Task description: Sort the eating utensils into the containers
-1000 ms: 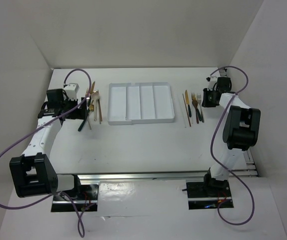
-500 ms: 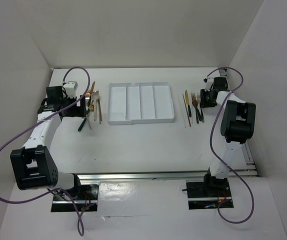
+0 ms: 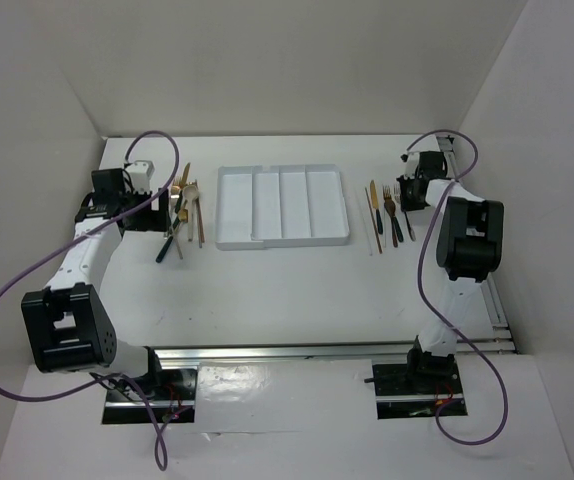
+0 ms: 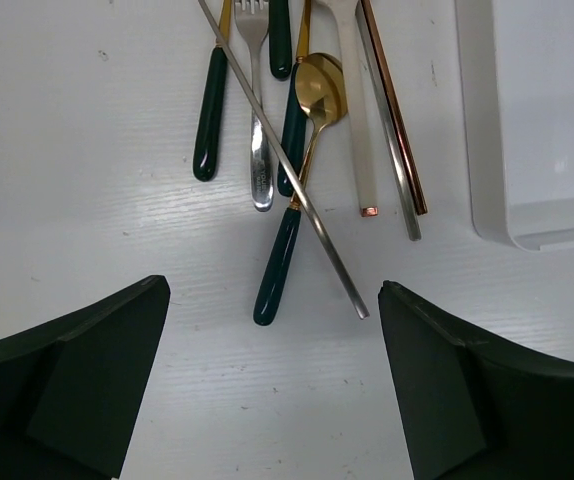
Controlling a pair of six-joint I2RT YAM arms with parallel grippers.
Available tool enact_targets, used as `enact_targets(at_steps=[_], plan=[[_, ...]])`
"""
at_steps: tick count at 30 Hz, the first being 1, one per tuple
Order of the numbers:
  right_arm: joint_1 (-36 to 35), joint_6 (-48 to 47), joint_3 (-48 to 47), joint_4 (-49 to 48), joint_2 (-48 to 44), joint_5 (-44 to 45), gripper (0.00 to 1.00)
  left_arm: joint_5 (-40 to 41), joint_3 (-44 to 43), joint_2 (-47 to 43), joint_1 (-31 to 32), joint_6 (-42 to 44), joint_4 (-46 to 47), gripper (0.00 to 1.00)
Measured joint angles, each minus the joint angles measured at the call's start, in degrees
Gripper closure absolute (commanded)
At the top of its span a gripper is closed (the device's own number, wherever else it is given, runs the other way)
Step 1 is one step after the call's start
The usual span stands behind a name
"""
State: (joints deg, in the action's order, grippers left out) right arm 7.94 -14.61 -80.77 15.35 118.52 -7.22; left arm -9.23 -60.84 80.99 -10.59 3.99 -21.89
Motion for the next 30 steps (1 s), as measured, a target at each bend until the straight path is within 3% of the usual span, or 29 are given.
enact_targets(at_steps=[7,10,13,20,25,30], plan=[[-0.22,0.22,-0.07,-0.28,-0.11,1.75,1.0,0.61,-0.31,0.61,0.0,0.35,0.09,0.0],[-0.22,0.87,-0.24,0.52,-0.63,2.12,1.0,2.16,-0.31,0.61,0.0,0.02,0.15,0.06],[-0.22,2.21,-1.29,3.37,-2.51,1.09,1.0,4.63,-0.28,0.31,0.0,-0.07,0.33,0.0],[-1.99,10.73,-14.4,7.98,-8.02,-6.4,1.0,8.02,2.36,-6.8,-0.04,-3.54,1.86,0.0],[-8.26,22.12,-15.91,8.24,-12.39,-11.47,1.0,6.4,-0.68,-5.73,-0.04,-5.95,-1.62,0.0],[-16.55,29.53,-14.29,8.79,-10.97,-12.24,1.0,6.01,-3.28,-3.72,-0.31,-5.95,-4.63,0.0]])
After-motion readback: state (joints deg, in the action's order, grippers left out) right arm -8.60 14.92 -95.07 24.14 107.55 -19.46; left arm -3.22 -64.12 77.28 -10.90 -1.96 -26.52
